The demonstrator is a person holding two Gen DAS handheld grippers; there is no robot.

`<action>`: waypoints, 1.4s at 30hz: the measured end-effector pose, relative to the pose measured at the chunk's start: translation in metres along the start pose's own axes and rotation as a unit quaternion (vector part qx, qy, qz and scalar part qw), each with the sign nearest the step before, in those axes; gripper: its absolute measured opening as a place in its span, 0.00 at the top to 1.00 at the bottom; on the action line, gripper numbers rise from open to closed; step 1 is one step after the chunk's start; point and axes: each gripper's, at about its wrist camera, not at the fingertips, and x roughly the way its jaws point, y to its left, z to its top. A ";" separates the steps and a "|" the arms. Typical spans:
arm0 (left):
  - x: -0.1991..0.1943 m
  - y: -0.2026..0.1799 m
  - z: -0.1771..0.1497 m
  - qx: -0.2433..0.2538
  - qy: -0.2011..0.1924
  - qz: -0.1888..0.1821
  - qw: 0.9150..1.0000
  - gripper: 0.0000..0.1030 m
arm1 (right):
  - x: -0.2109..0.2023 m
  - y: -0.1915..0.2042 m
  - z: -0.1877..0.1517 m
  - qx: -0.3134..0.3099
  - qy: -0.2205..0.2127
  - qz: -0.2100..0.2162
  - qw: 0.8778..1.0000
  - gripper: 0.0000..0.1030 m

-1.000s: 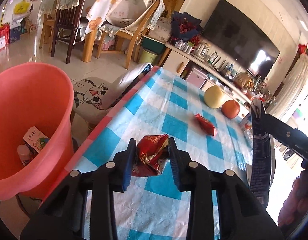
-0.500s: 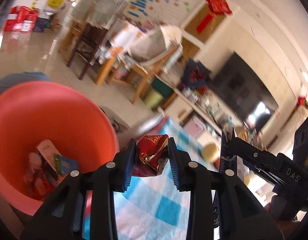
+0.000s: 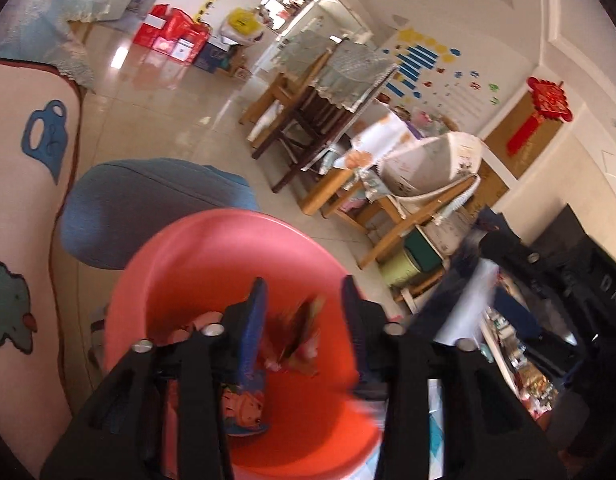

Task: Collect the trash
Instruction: 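Carry the wrapper and carton over the pink bucket and open both tools to drop them, then swing both open tools back from the bucket to the table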

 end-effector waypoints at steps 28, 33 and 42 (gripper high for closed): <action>-0.009 -0.076 -0.053 0.173 0.004 -0.079 0.982 0.06 | -0.188 -0.140 -0.097 -0.002 0.025 -0.192 0.981 0.09; -0.018 -0.106 -0.078 0.249 0.028 -0.071 0.965 0.05 | -0.224 -0.165 -0.109 0.014 0.016 -0.213 0.977 0.07; -0.038 -0.138 -0.121 0.325 0.069 -0.099 0.938 0.04 | -0.281 -0.211 -0.138 0.064 -0.013 -0.239 0.969 0.07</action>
